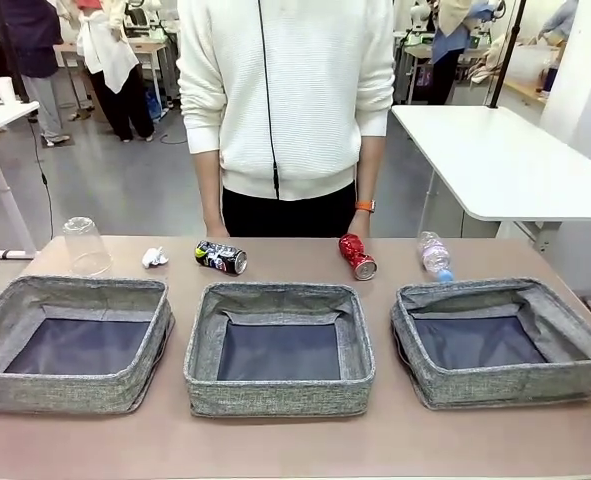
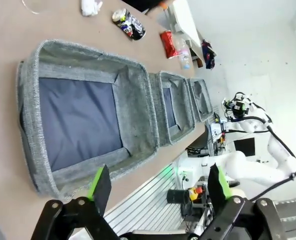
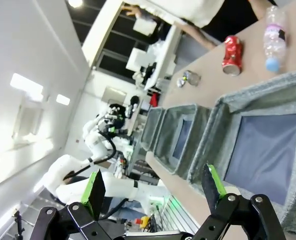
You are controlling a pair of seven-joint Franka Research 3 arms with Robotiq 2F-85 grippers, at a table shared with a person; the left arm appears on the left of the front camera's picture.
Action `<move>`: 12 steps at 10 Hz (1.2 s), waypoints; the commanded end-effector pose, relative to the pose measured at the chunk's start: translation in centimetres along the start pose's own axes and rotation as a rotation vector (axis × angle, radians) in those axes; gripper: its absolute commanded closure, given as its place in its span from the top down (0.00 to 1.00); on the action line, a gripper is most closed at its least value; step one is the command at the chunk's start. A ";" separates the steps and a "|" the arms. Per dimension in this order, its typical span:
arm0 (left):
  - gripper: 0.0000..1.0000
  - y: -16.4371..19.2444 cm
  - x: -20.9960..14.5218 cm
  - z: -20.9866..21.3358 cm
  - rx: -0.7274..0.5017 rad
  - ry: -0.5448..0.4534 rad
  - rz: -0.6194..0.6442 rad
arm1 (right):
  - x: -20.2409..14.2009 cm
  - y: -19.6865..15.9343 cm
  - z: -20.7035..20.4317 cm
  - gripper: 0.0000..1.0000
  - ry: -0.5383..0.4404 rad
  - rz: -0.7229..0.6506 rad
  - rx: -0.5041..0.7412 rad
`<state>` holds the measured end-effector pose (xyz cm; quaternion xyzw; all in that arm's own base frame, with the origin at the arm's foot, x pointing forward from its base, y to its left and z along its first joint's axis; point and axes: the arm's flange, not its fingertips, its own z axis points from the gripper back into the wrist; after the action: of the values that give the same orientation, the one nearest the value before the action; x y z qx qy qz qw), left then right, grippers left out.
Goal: Sort the waste into the appropriate baskets.
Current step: Pick up the waste item pointed out by the person.
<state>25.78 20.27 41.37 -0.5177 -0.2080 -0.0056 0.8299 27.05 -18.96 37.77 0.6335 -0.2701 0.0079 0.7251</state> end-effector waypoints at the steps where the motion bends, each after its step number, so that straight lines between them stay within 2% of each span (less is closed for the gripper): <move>1: 1.00 0.4 -0.5 0.2 -0.012 -0.014 -0.019 | 0.1 0.5 0.3 1.00 -0.016 0.034 -0.011; 12: 1.00 0.4 -0.5 0.2 -0.012 -0.014 -0.019 | 0.1 0.5 0.3 1.00 -0.016 0.034 -0.011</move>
<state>25.24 20.49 40.82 -0.5141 -0.2062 -0.0035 0.8325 26.52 -19.13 38.24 0.6212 -0.2707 0.0062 0.7354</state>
